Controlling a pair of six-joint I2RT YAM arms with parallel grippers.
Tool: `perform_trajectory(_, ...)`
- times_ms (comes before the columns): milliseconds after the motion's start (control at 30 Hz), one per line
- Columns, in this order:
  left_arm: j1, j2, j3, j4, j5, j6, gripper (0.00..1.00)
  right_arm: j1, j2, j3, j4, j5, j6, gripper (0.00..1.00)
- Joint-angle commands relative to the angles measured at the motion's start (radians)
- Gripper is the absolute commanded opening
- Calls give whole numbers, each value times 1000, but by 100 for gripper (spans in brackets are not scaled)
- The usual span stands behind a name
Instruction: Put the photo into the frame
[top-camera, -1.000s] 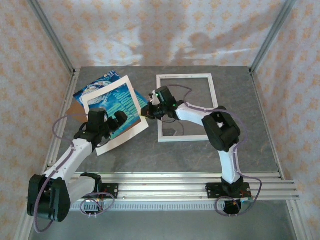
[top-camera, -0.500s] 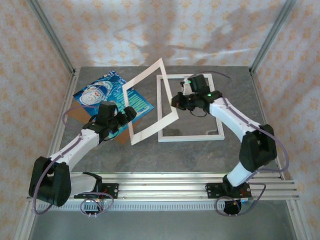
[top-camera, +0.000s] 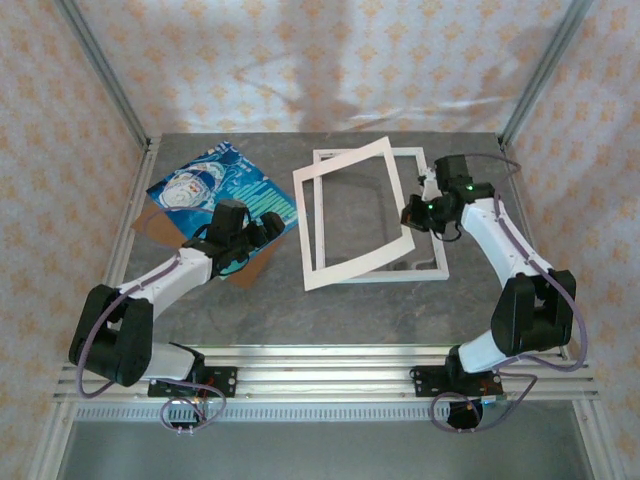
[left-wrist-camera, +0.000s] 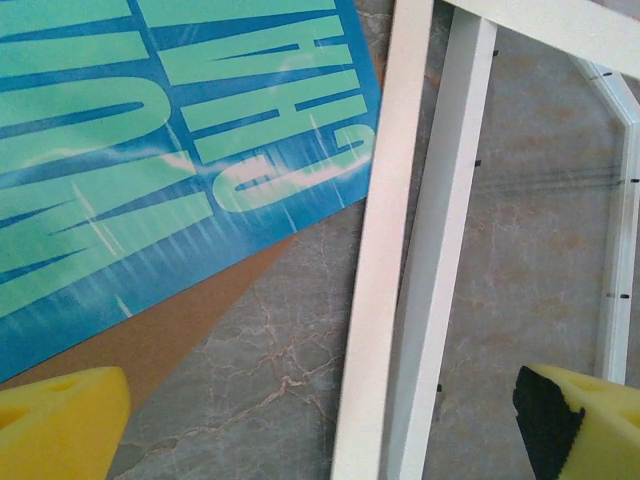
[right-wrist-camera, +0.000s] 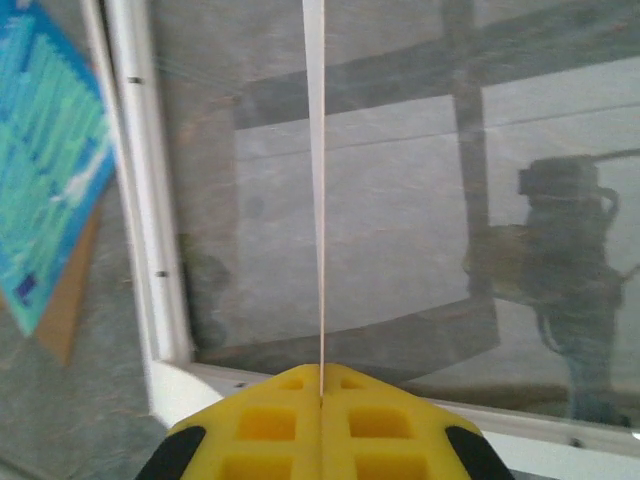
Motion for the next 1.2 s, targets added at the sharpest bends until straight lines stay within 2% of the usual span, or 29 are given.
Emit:
perform_trajectory(0, -7, 14, 38, 29, 11, -4, 100, -19, -41, -3, -62, 137, -41, 0)
perform_trajectory(367, -24, 63, 69, 44, 35, -9, 100, -44, -36, 24, -107, 296, -89, 0)
perform_trajectory(533, -25, 64, 64, 42, 37, -8, 100, -44, -1, 47, -103, 312, -89, 0)
perform_trajectory(667, -25, 64, 62, 37, 40, -5, 100, -44, -35, 25, -52, 233, -78, 0)
perform_trajectory(800, -25, 60, 59, 34, 34, -4, 100, -44, -78, 29, -49, 278, -77, 0)
perform_trajectory(1033, -27, 81, 75, 36, 47, -5, 100, -44, -147, 51, -59, 118, -74, 0)
perform_trajectory(1167, -28, 82, 71, 39, 45, -5, 100, -44, -172, 71, -83, 116, -74, 0)
